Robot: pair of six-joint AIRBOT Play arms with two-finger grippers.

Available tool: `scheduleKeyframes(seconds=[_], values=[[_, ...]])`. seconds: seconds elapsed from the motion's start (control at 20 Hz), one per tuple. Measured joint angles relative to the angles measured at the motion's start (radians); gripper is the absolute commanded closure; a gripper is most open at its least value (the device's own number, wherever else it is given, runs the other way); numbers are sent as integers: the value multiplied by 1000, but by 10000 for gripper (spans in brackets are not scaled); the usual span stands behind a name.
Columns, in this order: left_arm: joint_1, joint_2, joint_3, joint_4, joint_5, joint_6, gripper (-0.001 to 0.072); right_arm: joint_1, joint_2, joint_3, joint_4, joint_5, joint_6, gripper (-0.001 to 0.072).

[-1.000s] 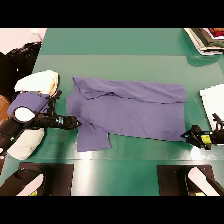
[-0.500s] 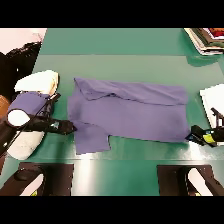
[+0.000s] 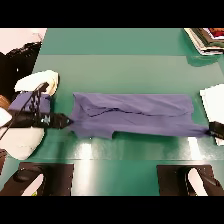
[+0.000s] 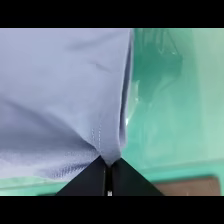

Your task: Fold the shirts.

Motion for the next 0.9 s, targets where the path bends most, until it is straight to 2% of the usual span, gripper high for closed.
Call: scheduleKeyframes(seconds=[0.35, 0.6, 0.65, 0.7, 0.75, 0.9], values=[[0, -439, 269, -2, 158, 62, 682, 137, -388, 274, 30, -89, 40, 693], [3, -640, 421, 13, 223, 69, 682, 200, -640, 481, 37, -111, 59, 689], [5, -660, 439, 13, 235, 69, 659, 205, -678, 520, 42, -112, 61, 588], [6, -675, 454, 16, 246, 69, 327, 208, -718, 561, 50, -115, 63, 366], [8, -686, 465, 21, 261, 69, 83, 208, -753, 599, 64, -117, 63, 313], [9, -703, 495, 22, 268, 54, 92, 185, -842, 709, 154, -114, 49, 313]])
